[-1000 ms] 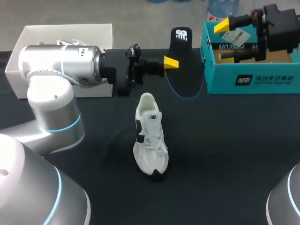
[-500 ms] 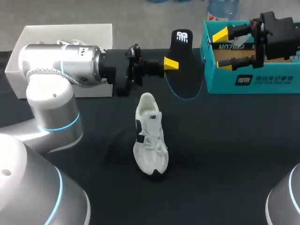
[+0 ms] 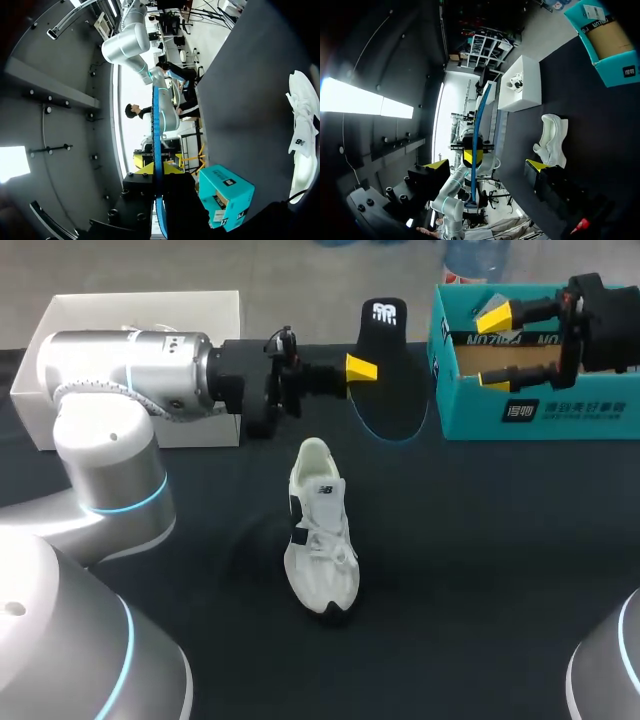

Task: Take the shoe out of the shoebox, open the shoe tongue, remove and reinsert the insole, then place the shoe into the shoebox

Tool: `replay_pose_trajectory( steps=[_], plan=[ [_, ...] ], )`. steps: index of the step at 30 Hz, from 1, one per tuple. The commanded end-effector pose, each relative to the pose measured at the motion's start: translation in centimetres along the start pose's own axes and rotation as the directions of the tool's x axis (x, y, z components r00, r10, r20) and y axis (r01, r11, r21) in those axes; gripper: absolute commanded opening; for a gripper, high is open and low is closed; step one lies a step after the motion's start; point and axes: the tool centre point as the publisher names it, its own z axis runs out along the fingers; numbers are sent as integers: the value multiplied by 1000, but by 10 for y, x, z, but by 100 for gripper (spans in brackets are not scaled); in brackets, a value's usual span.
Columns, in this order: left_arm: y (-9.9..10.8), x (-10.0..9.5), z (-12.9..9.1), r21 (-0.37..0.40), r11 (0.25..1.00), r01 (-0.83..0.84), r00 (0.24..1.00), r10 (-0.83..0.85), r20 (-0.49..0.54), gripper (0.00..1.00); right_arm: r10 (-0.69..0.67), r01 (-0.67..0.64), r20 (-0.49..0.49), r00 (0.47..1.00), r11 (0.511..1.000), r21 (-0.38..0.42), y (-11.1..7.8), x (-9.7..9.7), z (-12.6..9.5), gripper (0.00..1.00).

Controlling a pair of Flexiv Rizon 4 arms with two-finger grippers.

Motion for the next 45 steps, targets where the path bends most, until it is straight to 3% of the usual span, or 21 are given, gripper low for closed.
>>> replay_pose_trajectory(
  steps=[1,6,7,9,12,17,21,22,36,41,43,44,45],
  plan=[
    [-2,-2,0,0,1000,-5,1000,5,1,0,10,-9,45,999,1000,-29,-2,1,2,100],
    [-1,-3,1,-8,998,65,998,-65,-27,0,10,-9,45,999,1000,-29,-2,1,2,100],
    [0,-5,2,21,996,83,996,-83,-18,0,10,-9,45,999,1000,-29,-2,1,2,100],
    [2,-7,3,-18,989,147,987,-148,-65,0,10,-9,45,999,1000,-29,-2,1,2,100],
    [7,-6,1,19,972,234,971,-232,-50,0,10,-9,45,999,1000,-29,-2,1,2,100],
    [19,-5,-5,73,915,396,918,-396,-22,0,10,-9,45,999,1000,-29,-2,1,2,100],
    [29,-4,-8,105,815,569,822,-562,-92,0,10,-9,45,999,1000,-29,-2,1,2,100],
    [28,-5,-5,115,801,587,806,-565,-178,0,10,-9,45,999,1000,-29,-2,1,2,100],
    [28,-6,-7,121,779,615,787,-599,-147,0,10,-9,45,999,1000,-29,-2,1,2,100],
    [23,-12,-5,37,599,800,599,-801,-2,0,10,-9,45,999,1000,-29,-2,1,2,100],
    [18,-13,-4,-63,552,831,555,-832,29,0,10,-9,45,999,1000,-29,-2,1,2,100],
    [15,-16,-5,-61,517,854,520,-852,67,0,10,-9,45,999,1000,-29,-2,1,2,100],
    [12,-17,-4,-108,515,851,523,-850,62,0,10,-9,45,999,1000,-29,-2,1,2,100]
  ],
)
